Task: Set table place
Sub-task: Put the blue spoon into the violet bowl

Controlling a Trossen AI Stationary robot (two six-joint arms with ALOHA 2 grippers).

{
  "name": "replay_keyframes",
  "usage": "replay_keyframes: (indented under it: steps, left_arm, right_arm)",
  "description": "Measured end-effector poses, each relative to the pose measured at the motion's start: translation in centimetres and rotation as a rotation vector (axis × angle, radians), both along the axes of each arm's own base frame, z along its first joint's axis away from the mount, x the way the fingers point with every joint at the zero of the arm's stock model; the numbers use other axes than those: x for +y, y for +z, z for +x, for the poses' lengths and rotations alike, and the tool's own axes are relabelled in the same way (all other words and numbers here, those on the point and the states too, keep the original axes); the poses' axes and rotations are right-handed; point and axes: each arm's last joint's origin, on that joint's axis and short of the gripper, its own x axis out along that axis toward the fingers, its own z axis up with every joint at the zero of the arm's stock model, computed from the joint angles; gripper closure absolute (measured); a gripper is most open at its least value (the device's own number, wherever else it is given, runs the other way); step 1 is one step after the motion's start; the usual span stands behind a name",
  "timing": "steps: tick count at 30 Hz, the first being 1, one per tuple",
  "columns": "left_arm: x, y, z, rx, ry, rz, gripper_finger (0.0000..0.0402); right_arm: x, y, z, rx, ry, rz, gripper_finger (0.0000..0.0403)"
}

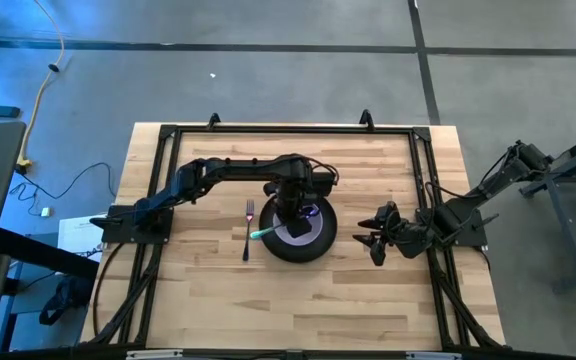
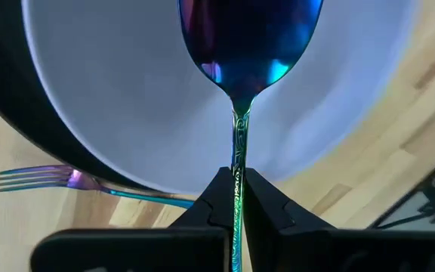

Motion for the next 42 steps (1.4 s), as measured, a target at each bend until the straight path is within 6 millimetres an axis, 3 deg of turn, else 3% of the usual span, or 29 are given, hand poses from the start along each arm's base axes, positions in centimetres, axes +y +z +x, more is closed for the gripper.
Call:
replay_keyframes:
  steps: [23,33,42]
  left_arm:
    - [0.4,-1.4,0.3,0.026,-0.042,0.007,0.0402]
    - [0.5,-3.1,0.7,0.058,-0.057,-0.008,0.0402]
    - [0.6,-3.0,0.6,0.054,-0.055,-0.012,0.0402]
  right_arm:
    - [0.1,0.0,-0.1,0.0,-0.01,0.001,0.0199]
    - [0.0,-0.1,-0.1,0.004,-0.017,0.001,0.0199]
    - [-0.1,-0.1,-0.2,0.003,-0.03,-0.014,0.0199]
